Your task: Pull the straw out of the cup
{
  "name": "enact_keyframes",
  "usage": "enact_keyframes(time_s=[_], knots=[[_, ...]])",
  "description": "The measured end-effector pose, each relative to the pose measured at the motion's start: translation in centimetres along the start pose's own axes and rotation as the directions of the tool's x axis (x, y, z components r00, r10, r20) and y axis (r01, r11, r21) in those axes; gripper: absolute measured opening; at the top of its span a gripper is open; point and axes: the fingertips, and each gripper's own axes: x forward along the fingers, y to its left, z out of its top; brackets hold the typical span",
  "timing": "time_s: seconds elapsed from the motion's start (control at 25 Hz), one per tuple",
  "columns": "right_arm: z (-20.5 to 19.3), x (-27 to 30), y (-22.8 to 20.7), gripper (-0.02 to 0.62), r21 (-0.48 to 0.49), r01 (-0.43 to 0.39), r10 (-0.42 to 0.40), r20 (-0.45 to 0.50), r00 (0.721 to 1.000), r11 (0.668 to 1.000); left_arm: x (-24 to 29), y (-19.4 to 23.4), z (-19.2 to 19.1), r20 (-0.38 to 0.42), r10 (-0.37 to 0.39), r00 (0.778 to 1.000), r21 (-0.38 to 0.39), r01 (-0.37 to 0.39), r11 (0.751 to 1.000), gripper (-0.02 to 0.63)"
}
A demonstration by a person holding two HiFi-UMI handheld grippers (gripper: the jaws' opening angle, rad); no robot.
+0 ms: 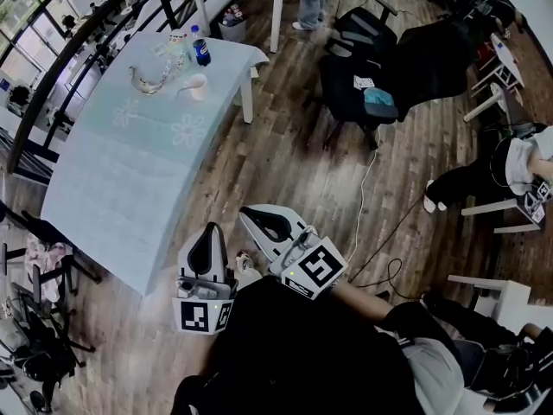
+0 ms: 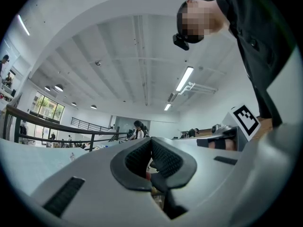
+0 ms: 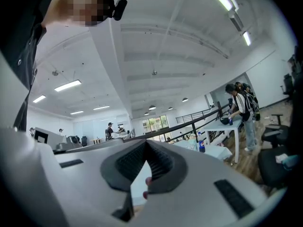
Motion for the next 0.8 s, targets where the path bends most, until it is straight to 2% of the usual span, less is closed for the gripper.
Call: enact_keyframes(time_s=[0.28,0.52,0.8], knots=[[0.3,-2.0,-3.1,0.008,0.000,-0.011,0.011,0.010,1.000,1.000,2.7,-2.7,-1.0,-0.004,-0.001,1.000,0.017,0.001,1.000,0.014],[0.8,-2.7,-2.9,0.008,-0.011,-0.023,0.024,0.021,0.999,1.000,2.8,-3.3,-0.7,0.010,0.008,1.000,0.021,-0.008,1.000,0.014],[0.7,-4.7,-5.5,0.008,0.003,-0.043,0.043,0.020,0.999,0.999,4.1,-5.2,-1.9,0.026,0.042,0.999,0.010,-0.043,0.999,0.014]])
